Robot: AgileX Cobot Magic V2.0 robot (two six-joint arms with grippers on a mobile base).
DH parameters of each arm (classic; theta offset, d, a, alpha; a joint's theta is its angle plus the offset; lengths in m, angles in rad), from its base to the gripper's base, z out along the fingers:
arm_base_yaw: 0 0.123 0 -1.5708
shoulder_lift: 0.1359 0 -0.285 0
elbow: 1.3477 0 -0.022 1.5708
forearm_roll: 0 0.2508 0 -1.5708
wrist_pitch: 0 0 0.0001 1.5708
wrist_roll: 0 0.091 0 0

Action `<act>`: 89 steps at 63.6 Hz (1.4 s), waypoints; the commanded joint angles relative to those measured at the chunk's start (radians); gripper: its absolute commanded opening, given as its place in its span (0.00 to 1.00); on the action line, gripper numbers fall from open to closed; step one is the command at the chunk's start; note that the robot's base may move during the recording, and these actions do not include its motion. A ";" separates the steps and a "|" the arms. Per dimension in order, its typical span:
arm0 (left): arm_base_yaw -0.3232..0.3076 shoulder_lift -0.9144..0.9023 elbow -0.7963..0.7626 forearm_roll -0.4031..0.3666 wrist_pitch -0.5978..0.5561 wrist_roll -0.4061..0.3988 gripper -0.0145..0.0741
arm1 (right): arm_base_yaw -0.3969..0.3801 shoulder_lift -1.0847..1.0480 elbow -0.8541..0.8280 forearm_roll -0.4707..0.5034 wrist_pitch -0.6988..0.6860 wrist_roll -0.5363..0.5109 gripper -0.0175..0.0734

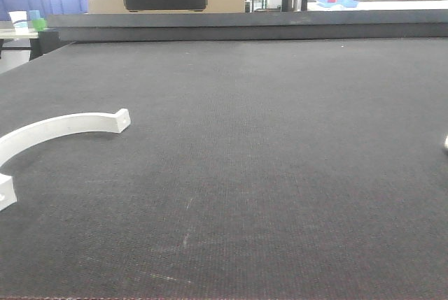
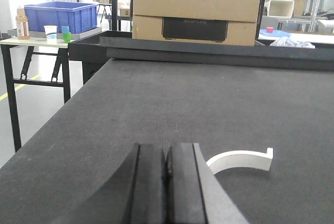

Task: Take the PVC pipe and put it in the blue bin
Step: 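Move both grippers down over the white curved PVC pipe arc, then close both grippers on the white arc at two points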

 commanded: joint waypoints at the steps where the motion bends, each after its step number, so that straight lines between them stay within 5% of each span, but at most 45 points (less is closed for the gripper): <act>1: 0.002 -0.005 -0.037 -0.026 -0.047 -0.002 0.04 | 0.000 -0.003 -0.048 -0.013 0.048 -0.003 0.01; 8: 0.002 -0.005 -0.183 0.109 0.101 -0.002 0.04 | 0.000 -0.003 -0.228 -0.013 0.289 -0.003 0.01; 14: 0.002 0.030 -0.312 0.197 0.249 -0.002 0.04 | 0.000 0.004 -0.346 -0.013 0.365 -0.003 0.01; 30: 0.002 0.285 -0.672 0.119 0.484 -0.002 0.04 | 0.000 0.237 -0.626 0.022 0.431 -0.003 0.01; 51: 0.002 0.746 -1.087 0.074 0.914 0.025 0.04 | 0.000 0.716 -0.948 0.068 0.767 -0.003 0.01; 75: 0.002 1.127 -1.120 -0.032 0.939 0.025 0.04 | 0.000 1.140 -0.987 0.094 1.054 -0.003 0.01; 89: 0.002 1.278 -1.120 -0.087 0.938 0.025 0.04 | 0.000 1.330 -0.985 0.103 1.024 -0.003 0.01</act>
